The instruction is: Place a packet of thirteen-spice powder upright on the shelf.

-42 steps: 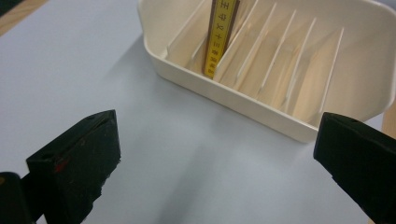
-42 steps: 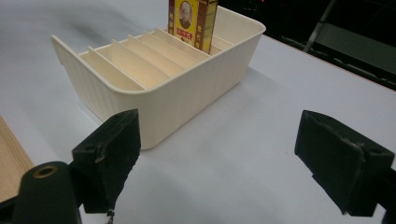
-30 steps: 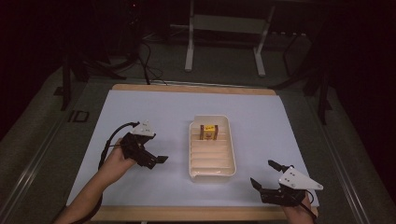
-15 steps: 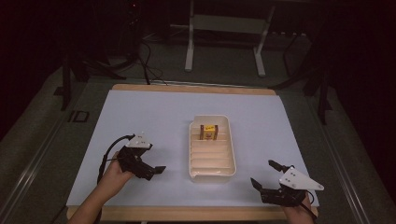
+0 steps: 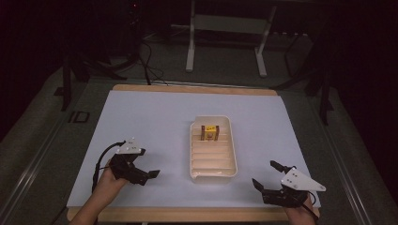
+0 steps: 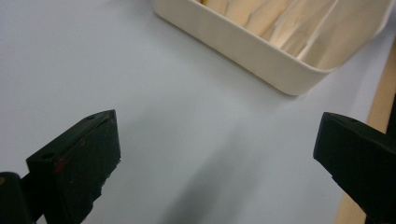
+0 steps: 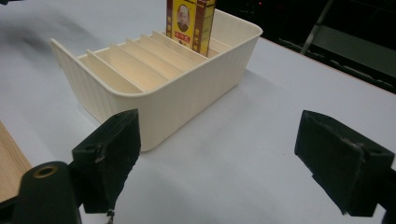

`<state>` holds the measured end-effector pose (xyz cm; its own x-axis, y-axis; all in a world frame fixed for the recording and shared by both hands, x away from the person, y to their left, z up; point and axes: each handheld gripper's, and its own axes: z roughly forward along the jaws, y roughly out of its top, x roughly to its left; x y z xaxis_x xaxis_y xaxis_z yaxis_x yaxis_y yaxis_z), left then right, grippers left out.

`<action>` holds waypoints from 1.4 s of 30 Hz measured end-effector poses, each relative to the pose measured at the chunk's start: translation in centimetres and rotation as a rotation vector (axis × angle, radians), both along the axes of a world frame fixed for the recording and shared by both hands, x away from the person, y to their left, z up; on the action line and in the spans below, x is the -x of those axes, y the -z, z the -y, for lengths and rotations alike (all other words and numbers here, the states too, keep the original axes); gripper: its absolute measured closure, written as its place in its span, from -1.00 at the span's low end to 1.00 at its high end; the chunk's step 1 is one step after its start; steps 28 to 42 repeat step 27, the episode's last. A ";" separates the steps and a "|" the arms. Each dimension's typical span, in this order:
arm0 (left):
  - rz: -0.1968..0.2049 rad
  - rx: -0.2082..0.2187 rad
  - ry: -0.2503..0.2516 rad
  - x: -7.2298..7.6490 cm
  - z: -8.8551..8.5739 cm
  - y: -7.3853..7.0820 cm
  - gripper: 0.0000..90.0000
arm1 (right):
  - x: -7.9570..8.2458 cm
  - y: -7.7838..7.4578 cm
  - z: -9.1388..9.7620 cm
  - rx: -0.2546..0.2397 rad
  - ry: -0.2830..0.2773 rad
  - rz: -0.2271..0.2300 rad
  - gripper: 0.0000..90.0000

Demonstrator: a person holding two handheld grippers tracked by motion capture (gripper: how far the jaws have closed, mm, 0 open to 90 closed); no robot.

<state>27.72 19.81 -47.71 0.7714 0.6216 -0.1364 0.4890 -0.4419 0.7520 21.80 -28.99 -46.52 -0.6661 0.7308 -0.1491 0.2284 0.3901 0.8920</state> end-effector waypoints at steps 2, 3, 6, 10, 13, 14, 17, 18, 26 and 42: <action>-0.002 -0.002 -0.011 0.1 -0.1 0.3 -0.98 | 0.0 0.0 0.0 0.001 -0.001 0.001 -0.68; -0.002 -0.002 -0.011 0.1 -0.1 0.3 -0.98 | 0.0 0.0 0.0 0.001 -0.001 0.001 -0.68; -0.008 0.003 -0.019 0.2 -0.1 0.8 -0.98 | 0.0 0.0 0.1 -0.003 0.002 0.002 -0.68; -0.003 0.007 -0.018 0.2 0.2 1.1 -0.98 | 0.0 0.0 0.1 -0.004 0.007 0.002 -0.68; -0.004 0.004 -0.020 0.1 0.4 1.3 -0.98 | 0.0 0.0 0.2 -0.006 0.008 -0.002 -0.68; -0.002 0.003 -0.020 0.1 0.4 1.3 -0.98 | 0.0 0.0 0.2 -0.007 0.007 -0.003 -0.68; -0.006 0.007 -0.024 0.1 0.5 1.4 -0.98 | -0.1 0.0 0.3 -0.012 0.007 -0.006 -0.68; -0.009 0.009 -0.026 0.2 0.6 1.4 -0.98 | -0.1 0.0 0.3 -0.013 0.008 -0.008 -0.68; -0.019 0.023 -0.034 0.2 0.6 1.5 -0.98 | -0.1 0.0 0.4 -0.018 0.012 -0.001 -0.68; -0.019 0.023 -0.034 0.2 0.6 1.5 -0.98 | -0.1 0.0 0.4 -0.017 0.013 -0.002 -0.68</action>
